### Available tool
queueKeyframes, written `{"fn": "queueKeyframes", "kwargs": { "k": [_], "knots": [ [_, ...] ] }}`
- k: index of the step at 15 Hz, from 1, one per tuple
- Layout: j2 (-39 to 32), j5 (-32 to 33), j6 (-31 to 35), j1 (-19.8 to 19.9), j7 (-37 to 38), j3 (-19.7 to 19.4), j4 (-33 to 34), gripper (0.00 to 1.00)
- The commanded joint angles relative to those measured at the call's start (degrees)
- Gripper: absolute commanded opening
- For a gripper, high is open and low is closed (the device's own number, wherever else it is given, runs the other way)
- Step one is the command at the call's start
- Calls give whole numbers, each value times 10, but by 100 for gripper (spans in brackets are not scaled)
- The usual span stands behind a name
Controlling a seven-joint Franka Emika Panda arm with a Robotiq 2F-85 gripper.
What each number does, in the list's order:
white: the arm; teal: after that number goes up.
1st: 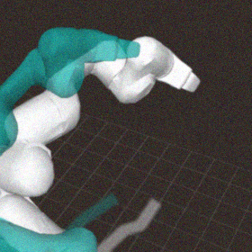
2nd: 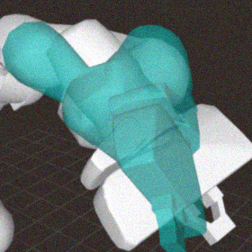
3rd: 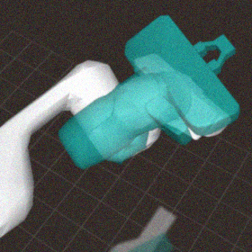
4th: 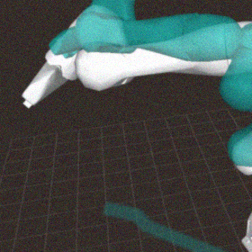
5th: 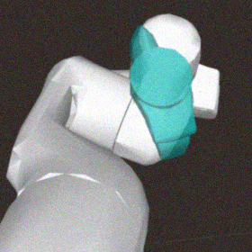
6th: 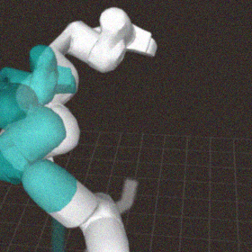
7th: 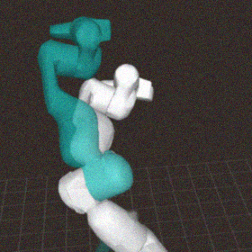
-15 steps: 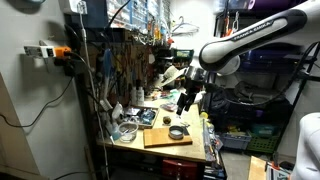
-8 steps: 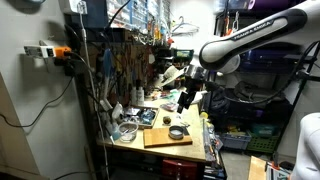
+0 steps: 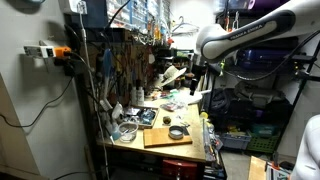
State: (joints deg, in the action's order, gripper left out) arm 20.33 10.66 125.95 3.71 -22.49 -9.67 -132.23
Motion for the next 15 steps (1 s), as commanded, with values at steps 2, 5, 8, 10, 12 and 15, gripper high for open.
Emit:
{"fn": "queueKeyframes", "kwargs": {
  "k": [2,5,8,10,12,15],
  "knots": [
    [-105,116,-4,36,-47,-3,119,100],
    [-167,200,6,57,-53,-8,187,100],
    [-229,216,46,68,-111,-23,236,100],
    [-199,199,40,66,-97,-17,210,100],
    [-233,196,59,72,-119,-23,230,100],
    [-248,196,61,73,-124,-23,243,100]
  ]
}}
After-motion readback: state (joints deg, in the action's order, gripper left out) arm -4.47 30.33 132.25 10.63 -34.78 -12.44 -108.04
